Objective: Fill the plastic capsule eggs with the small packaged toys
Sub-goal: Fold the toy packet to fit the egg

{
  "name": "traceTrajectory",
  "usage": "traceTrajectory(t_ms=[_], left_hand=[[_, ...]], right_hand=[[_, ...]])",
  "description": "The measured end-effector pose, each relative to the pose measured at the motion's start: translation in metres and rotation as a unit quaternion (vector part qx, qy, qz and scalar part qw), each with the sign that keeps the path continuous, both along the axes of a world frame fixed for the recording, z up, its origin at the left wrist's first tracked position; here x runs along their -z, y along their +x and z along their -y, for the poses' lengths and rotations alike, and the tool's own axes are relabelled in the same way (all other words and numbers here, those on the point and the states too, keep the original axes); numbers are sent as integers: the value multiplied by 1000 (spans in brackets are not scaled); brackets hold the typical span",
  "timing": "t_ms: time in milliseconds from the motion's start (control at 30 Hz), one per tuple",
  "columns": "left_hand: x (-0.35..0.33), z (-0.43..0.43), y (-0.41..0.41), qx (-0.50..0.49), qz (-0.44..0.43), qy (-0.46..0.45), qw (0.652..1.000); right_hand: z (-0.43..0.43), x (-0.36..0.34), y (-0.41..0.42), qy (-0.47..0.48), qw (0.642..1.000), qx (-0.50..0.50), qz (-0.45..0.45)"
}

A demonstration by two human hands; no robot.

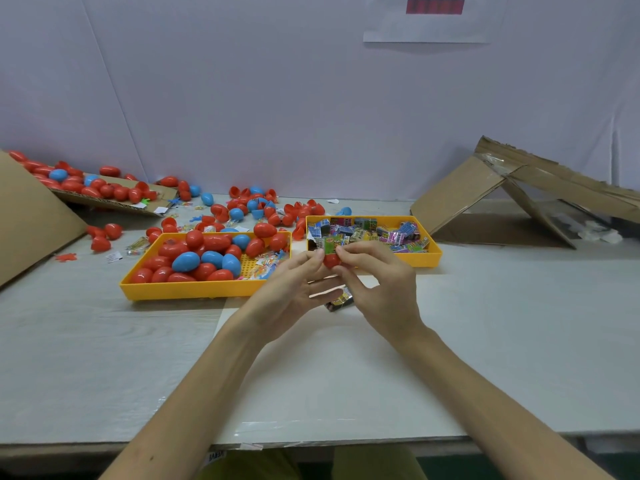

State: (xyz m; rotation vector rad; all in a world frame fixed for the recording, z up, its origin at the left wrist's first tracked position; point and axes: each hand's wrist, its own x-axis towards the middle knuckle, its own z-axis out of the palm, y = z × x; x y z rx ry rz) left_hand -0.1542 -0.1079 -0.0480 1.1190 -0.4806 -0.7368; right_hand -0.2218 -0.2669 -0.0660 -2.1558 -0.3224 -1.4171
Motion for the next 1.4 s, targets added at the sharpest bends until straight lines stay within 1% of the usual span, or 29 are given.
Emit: traceTrajectory(t_ms=[67, 167, 233, 400, 633, 833, 967, 1067, 1200, 1400], left_hand=[[0, 1, 0, 8, -1, -5, 1000], [0, 2, 0, 25, 0, -17, 1000], [1, 2, 1, 31, -12, -30, 999], [3, 2, 1, 48, -11, -29, 998], [5, 3, 1, 41, -17, -23, 999], [2, 3, -3, 63, -23, -40, 997], [0, 4, -5, 78, -35, -50, 995], [-4, 6, -7, 83, -43, -46, 995], [-3, 5, -7, 83, -24, -50, 995], [-1, 4, -6, 85, -28, -56, 994]], right_hand=[[-1, 0, -1, 4, 1000, -1, -3], [-3, -2, -1, 26, 999, -4, -32], [-4, -2, -1, 34, 999, -1, -39], [-2, 3, 1, 28, 999, 15, -19], [0, 6, 3, 31, 999, 22, -3], [-3, 1, 0, 32, 999, 1, -24], [-5, -1, -1, 66, 997, -10, -42], [-4, -1, -2, 61, 997, -9, -45], [-5, -2, -2, 53, 997, -14, -46], [-4, 0, -1, 50, 998, -2, -41]])
